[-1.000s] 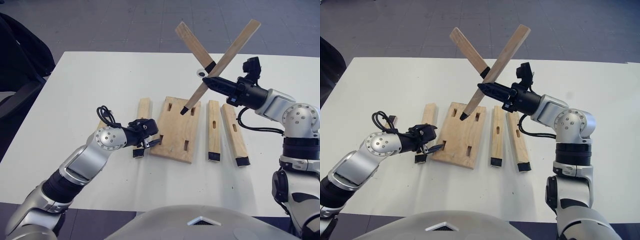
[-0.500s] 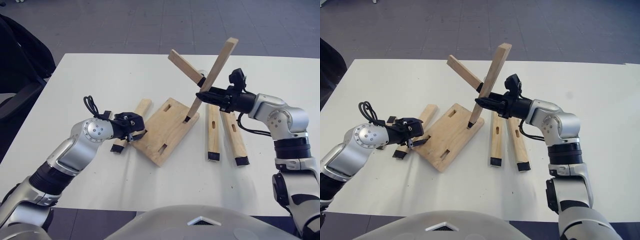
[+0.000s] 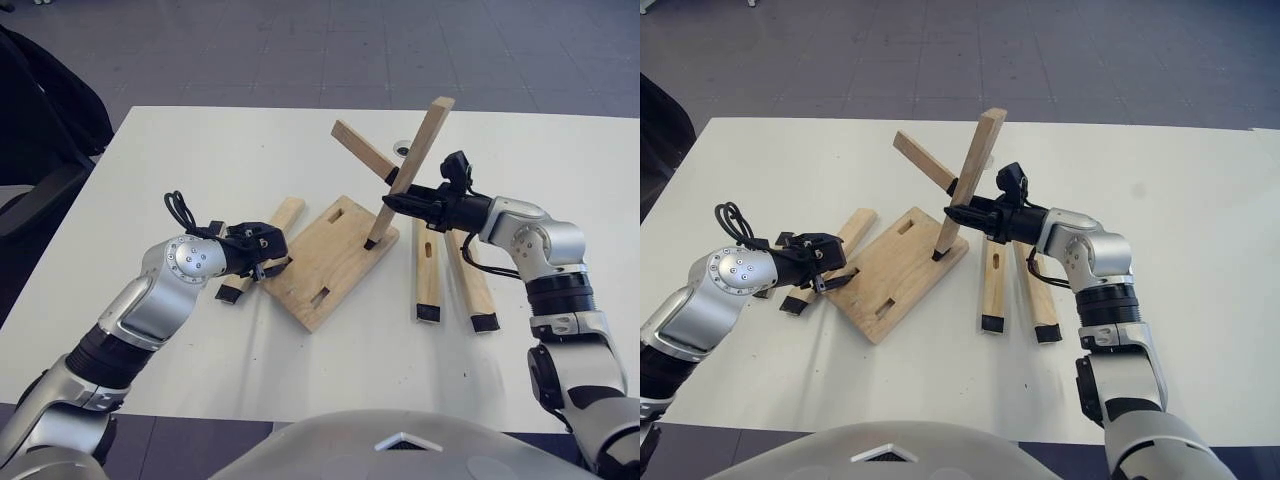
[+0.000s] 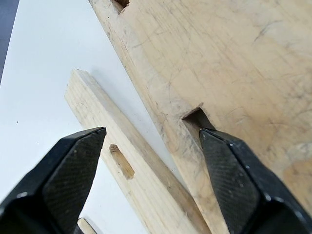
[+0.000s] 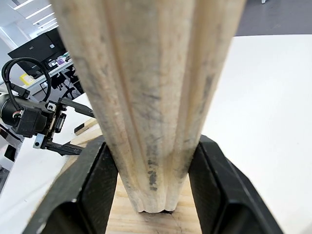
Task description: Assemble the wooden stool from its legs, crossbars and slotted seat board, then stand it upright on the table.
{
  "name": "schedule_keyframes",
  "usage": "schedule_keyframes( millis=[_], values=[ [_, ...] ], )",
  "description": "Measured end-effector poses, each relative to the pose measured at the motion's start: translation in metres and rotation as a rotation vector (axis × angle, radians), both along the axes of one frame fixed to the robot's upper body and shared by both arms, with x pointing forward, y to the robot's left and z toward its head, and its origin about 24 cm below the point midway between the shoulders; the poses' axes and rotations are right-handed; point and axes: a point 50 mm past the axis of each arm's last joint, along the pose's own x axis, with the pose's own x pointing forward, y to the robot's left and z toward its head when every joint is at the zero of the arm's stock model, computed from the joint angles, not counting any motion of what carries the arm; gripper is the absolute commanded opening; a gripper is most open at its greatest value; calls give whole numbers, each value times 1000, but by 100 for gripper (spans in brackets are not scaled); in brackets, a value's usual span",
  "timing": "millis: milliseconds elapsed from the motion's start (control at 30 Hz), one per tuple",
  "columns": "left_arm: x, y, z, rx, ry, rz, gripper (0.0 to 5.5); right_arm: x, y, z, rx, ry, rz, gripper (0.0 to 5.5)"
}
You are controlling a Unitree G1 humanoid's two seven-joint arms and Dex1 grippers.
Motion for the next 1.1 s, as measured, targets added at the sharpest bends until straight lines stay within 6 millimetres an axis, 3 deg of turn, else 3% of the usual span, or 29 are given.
schedule_keyframes(
  millis=[133,333,800,1100],
  values=[
    [0,-2,0,-7,-5,2,356,-2,10,-5,-98,-136,41,202],
    [-5,-2,-2,-8,-3,20,356,-30,12,-11,-147,-239,27,202],
    [-5,-5,-2,-26,-6,46,356,-32,12,-17,-116,-287,0,202],
    [-5,-5,-3,-22,-12,51,356,-26,9,-7,-107,-181,-18,202]
  ],
)
